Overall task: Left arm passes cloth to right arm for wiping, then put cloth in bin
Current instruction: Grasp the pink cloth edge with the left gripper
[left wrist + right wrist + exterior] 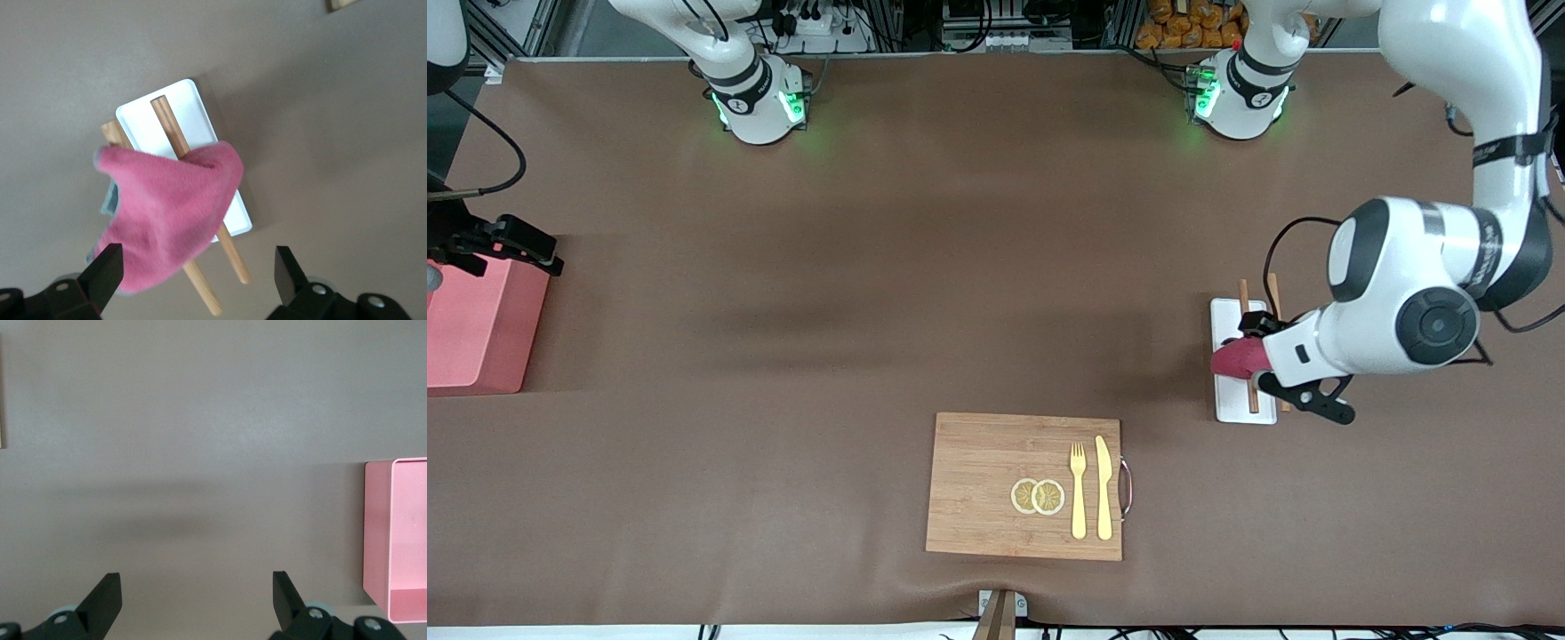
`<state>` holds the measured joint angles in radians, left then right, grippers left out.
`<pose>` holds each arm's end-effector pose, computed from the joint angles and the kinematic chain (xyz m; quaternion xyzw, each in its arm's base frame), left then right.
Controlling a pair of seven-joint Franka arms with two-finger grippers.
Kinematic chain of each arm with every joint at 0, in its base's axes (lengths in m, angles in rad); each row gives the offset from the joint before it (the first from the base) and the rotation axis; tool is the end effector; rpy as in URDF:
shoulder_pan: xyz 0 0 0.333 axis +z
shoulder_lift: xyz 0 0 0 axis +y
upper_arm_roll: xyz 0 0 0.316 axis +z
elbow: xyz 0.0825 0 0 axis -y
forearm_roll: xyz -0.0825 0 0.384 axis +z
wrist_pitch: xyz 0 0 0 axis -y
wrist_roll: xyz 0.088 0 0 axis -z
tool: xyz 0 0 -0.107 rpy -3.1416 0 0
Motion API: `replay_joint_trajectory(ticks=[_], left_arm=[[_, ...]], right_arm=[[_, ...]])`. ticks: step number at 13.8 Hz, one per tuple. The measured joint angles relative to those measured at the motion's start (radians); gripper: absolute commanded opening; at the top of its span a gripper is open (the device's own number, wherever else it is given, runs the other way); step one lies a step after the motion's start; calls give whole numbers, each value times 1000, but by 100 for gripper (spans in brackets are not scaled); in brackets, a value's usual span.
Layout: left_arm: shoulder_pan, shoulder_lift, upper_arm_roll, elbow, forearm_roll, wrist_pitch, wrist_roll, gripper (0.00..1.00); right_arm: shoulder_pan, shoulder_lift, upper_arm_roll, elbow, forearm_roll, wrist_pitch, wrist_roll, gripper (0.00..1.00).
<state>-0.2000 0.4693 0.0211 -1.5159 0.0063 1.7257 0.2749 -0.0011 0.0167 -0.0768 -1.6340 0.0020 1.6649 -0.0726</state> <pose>0.6481 -0.1185 0.3725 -0.9658 0.2244 0.1296 0.0017 0.5649 -0.0436 0.5935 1.0000 -0.0027 0.0071 0.0002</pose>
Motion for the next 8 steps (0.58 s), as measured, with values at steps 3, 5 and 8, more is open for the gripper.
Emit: replay_joint_trajectory(ticks=[3, 5, 8], left_arm=[[41, 6, 8, -16, 8, -20, -82, 100], [76, 6, 8, -32, 3, -25, -150, 100], [107, 6, 8, -53, -47, -29, -279, 100]], right_arm=[[0, 0, 1, -1, 0, 0, 0, 100], [0, 1, 0, -7, 0, 0, 0, 100], [0, 4, 2, -11, 0, 0, 0, 100]])
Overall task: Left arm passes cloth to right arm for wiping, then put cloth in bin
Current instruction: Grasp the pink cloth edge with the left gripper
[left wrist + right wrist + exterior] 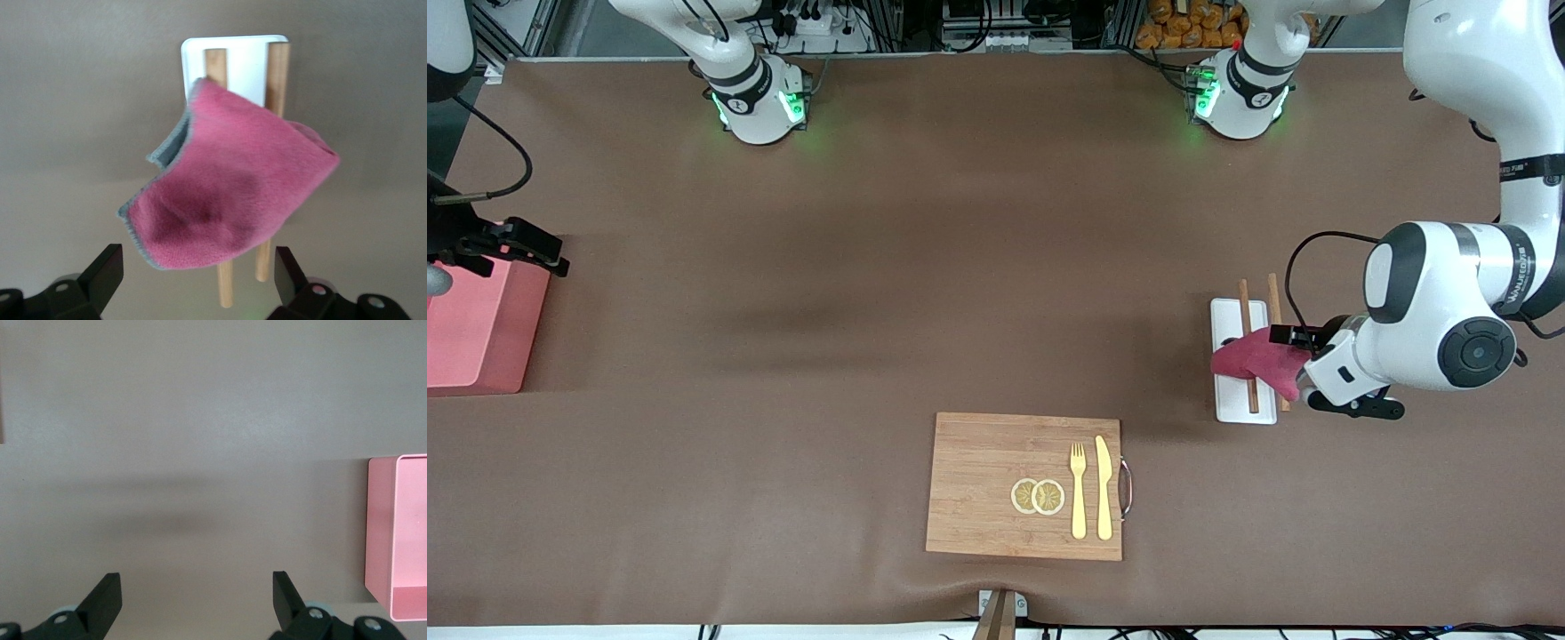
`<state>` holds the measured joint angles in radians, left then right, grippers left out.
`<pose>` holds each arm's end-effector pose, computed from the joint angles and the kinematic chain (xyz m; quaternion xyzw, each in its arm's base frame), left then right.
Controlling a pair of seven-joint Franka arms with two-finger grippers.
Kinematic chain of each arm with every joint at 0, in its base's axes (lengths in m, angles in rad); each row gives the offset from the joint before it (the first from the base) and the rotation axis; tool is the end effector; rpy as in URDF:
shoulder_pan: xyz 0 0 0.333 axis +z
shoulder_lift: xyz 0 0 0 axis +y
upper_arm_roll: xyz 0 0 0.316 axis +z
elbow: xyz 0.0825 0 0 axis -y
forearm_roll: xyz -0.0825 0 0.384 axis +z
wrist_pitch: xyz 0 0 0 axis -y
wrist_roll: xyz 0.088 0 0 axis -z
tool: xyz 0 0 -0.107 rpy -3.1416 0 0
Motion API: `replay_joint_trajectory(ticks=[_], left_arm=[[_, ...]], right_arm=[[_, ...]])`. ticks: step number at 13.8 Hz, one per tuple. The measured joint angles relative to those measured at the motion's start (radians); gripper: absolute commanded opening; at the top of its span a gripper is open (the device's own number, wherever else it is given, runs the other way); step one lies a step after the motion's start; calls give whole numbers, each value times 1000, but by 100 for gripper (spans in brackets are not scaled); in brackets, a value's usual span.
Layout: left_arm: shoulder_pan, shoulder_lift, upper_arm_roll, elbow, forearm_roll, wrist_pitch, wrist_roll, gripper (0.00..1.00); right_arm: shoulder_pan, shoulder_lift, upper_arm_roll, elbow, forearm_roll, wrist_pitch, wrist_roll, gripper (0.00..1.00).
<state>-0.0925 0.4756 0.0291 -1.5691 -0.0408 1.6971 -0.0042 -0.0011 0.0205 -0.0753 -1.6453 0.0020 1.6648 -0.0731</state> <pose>0.6420 -0.0469 0.3439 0.9846 -0.0236 -0.1731 0.0068 0.5653 -0.0427 0.5859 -1.0000 0.0017 0.0005 0.0003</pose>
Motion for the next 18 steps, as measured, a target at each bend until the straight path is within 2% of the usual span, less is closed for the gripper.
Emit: replay_joint_trajectory(ticks=[4, 7, 10, 18], left_arm=[[173, 1, 1, -14, -251, -3, -1, 100], [249, 18, 0, -21, -382, -5, 15, 100], [258, 50, -4, -32, -438, -5, 44, 100], [305, 73, -7, -71, -483, -6, 156, 100]], right_arm=[[0, 4, -2, -1, 0, 0, 0, 100], [0, 18, -2, -2, 0, 0, 0, 100], [0, 20, -3, -1, 0, 0, 0, 100], [-1, 23, -8, -2, -1, -14, 0, 100]])
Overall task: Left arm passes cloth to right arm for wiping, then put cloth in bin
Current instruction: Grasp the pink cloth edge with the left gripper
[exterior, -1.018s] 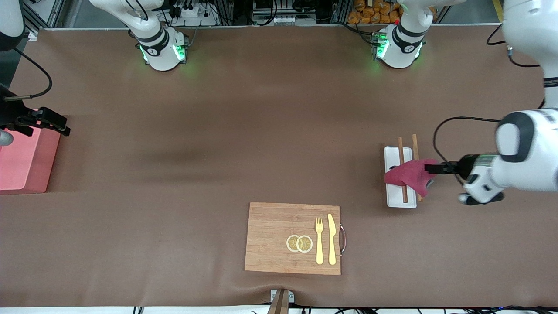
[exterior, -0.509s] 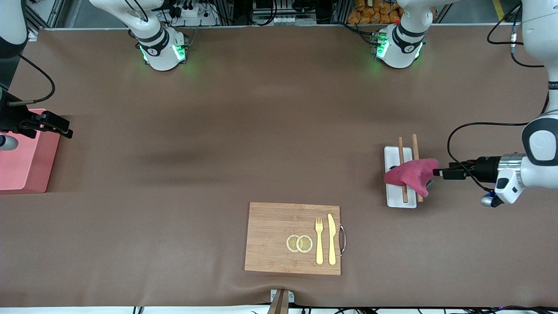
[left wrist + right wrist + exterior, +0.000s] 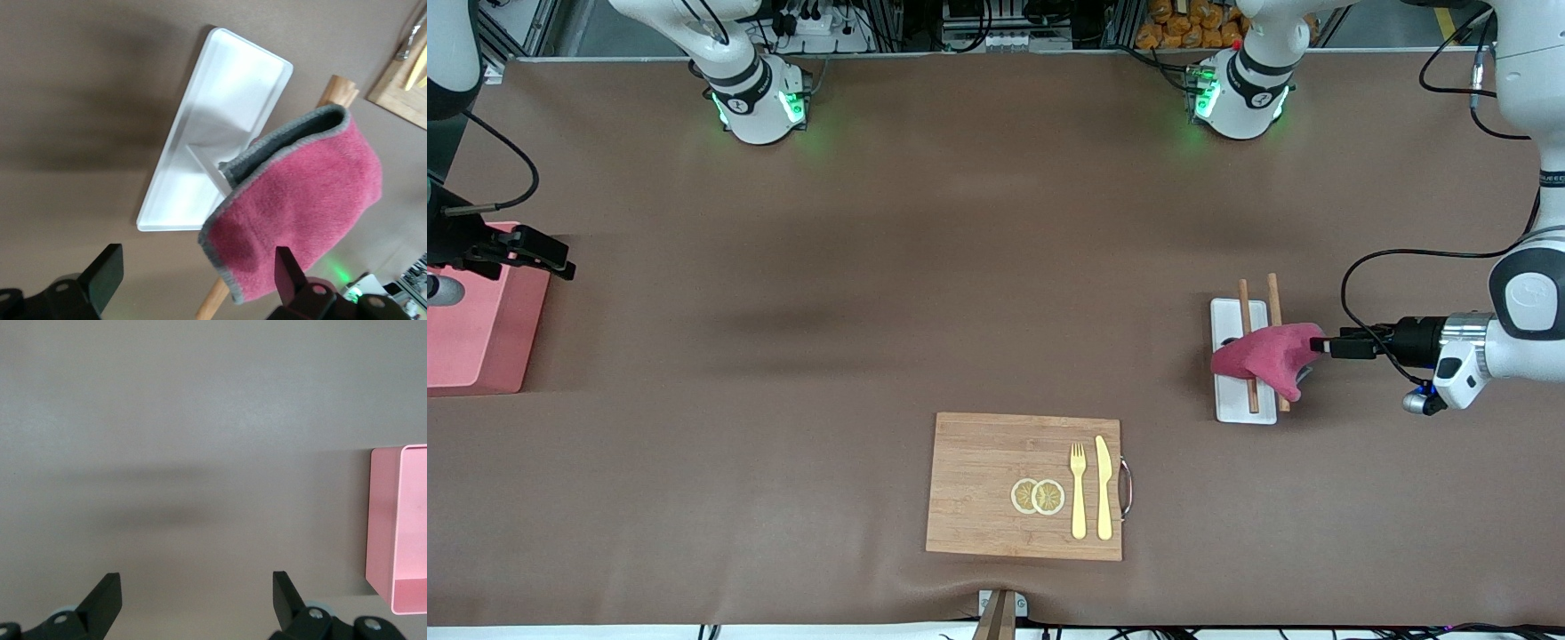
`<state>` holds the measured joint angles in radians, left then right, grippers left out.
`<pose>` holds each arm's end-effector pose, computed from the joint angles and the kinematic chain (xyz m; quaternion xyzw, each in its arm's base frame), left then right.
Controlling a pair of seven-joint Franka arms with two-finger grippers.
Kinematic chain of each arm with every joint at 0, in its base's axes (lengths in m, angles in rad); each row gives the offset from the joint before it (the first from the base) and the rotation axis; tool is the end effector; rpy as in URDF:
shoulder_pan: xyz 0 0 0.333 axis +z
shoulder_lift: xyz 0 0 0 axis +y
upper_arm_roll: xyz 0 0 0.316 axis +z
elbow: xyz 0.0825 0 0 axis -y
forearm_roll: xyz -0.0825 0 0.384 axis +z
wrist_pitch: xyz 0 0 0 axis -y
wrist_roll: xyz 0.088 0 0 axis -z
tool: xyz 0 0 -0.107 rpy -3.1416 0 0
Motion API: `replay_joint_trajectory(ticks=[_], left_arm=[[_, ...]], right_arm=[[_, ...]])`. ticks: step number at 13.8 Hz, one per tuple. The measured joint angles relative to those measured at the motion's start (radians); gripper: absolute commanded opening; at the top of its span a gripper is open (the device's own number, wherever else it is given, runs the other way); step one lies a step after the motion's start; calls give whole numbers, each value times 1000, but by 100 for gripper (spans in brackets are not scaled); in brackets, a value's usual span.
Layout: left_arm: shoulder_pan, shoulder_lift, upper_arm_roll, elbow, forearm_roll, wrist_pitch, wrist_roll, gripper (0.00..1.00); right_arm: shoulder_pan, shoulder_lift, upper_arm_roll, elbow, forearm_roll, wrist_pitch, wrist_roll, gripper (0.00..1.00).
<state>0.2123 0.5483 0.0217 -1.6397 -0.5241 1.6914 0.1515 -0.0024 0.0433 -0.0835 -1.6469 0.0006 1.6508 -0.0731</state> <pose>0.6239 0.0981 0.2787 0.9331 0.1318 -0.1876 0.2770 0.5689 -0.0480 0.5710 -0.9998 0.0064 0.0197 0.0001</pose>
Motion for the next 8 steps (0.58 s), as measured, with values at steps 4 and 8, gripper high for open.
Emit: replay_joint_trajectory(ticks=[4, 8], left_arm=[[-15, 5, -7, -4, -43, 0, 7, 10], [-19, 6, -12, -6, -36, -3, 87, 0]], right_arm=[[-3, 8, -3, 0, 0, -1, 0, 100], [-3, 15, -3, 0, 0, -1, 0, 100]])
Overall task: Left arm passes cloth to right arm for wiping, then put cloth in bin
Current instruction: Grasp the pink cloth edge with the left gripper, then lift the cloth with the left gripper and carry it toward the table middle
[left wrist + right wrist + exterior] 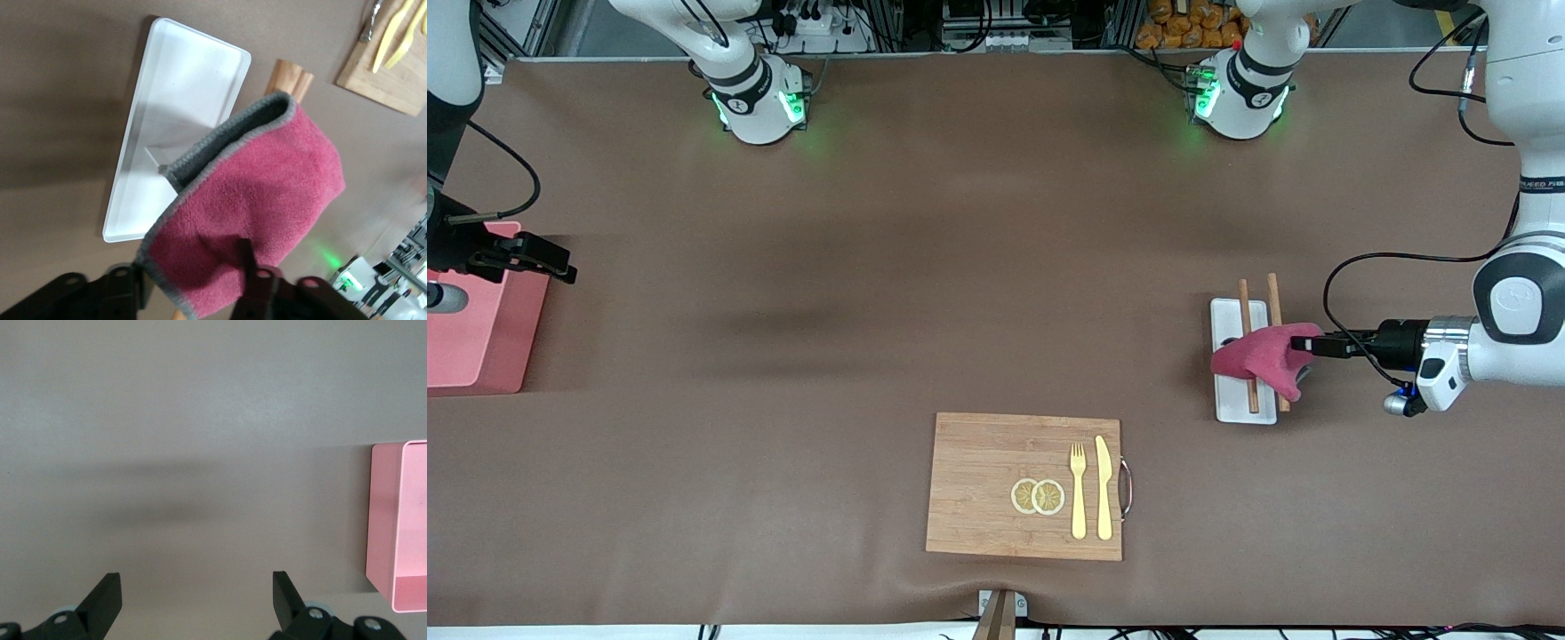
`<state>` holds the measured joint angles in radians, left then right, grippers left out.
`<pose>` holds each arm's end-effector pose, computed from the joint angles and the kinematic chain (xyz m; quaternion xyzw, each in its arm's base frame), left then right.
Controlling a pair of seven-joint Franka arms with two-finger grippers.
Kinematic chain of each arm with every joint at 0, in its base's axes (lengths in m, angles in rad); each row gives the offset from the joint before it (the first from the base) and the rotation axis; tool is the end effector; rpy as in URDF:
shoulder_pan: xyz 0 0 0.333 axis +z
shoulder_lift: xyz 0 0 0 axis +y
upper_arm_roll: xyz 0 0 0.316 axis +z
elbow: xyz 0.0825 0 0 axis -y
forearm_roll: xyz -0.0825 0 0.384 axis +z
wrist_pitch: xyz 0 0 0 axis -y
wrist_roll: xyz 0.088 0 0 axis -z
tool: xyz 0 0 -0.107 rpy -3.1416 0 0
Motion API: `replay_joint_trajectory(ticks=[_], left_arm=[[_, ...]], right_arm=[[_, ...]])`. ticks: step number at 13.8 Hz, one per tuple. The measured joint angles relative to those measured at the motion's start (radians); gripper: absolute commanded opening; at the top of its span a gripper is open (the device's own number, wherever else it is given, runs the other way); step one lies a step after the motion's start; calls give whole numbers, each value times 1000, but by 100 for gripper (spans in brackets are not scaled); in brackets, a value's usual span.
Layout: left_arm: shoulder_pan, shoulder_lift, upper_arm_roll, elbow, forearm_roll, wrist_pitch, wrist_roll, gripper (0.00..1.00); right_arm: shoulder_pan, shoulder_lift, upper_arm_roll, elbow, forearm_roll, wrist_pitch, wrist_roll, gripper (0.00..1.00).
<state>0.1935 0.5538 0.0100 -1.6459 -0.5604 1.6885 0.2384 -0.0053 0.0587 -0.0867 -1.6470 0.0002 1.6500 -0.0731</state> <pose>0.6258 0.0764 0.2744 0.9321 0.0845 -0.1811 0.3019 0.5720 -0.0515 0.5621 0.9996 -0.0095 -0.0278 0.0001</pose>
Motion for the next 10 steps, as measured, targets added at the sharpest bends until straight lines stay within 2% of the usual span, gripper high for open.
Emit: replay_joint_trajectory(ticks=[6, 10], left_arm=[[0, -11, 0, 23, 32, -2, 35, 0], [-14, -101, -18, 69, 78, -49, 18, 0]], right_arm=[[0, 0, 0, 0, 0, 0, 0, 100], [0, 2, -1, 0, 0, 0, 0, 100]])
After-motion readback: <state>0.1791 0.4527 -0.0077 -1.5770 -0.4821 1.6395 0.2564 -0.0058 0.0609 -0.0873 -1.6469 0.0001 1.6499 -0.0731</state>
